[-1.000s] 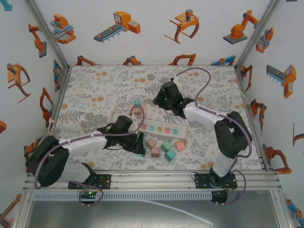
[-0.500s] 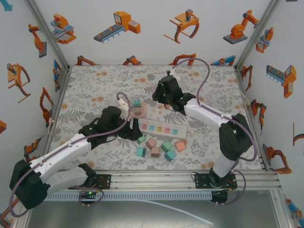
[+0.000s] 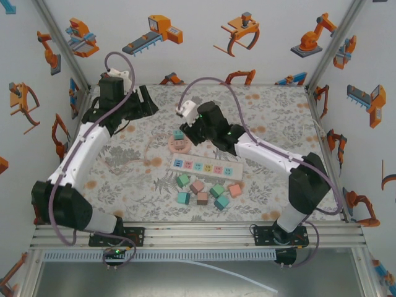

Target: Pull the plug off the socket

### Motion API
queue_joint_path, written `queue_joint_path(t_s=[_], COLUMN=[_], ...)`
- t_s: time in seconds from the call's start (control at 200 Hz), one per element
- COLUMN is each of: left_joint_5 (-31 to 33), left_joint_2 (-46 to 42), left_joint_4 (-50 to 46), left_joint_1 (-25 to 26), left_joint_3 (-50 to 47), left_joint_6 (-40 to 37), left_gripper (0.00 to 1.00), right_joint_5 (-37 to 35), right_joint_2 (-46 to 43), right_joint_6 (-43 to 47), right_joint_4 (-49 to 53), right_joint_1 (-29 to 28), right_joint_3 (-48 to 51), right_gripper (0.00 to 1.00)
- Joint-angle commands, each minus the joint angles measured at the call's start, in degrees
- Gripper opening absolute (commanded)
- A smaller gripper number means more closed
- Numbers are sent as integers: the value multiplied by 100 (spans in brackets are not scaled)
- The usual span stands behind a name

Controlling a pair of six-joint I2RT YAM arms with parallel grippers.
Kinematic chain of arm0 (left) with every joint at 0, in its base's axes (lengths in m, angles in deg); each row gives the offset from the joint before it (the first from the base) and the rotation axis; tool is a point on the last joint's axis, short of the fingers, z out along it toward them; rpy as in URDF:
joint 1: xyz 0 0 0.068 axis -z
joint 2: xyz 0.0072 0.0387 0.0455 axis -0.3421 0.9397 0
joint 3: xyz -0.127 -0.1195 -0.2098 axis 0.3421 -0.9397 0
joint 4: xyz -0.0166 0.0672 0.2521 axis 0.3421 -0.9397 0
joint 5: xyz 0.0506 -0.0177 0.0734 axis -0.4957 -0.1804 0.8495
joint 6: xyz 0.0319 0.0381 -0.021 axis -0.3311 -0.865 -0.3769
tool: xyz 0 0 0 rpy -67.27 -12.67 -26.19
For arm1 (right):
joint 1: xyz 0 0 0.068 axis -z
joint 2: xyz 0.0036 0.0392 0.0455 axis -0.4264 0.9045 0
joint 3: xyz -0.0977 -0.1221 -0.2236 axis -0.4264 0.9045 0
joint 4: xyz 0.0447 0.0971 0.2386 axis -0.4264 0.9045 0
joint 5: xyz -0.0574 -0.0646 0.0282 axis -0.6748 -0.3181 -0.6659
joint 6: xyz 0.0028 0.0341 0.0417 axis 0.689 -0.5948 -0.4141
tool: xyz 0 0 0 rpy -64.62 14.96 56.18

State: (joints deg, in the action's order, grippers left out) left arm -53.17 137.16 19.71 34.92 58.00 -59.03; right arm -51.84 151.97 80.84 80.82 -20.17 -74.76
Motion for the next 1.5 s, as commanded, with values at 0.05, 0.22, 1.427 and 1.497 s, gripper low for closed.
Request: queue_joint_path(t_s=[0.05, 0.22, 1.427, 1.497], left_joint_5=[-914, -1344, -1617, -1645], left_joint_2=[919, 1853, 3389, 3404], left_joint_4=[-350, -430, -1282, -1277], left_joint_1=[-208, -184, 308, 328], left_joint_3=[627, 1122, 1175, 1175], left_joint_6=[139, 255, -658, -669], left_gripper=[67, 65, 42, 42], right_joint_5=[1359, 2149, 3505, 3506], right_joint_2=[-609, -389, 2756, 2758], right_joint_6=[3609, 4209, 3574, 3516], right_joint_4=[116, 198, 802, 805], right_joint_1=[19, 221, 542, 542], right_joint_3=[595, 480, -1649, -1676], right_gripper=[60, 65, 50, 46])
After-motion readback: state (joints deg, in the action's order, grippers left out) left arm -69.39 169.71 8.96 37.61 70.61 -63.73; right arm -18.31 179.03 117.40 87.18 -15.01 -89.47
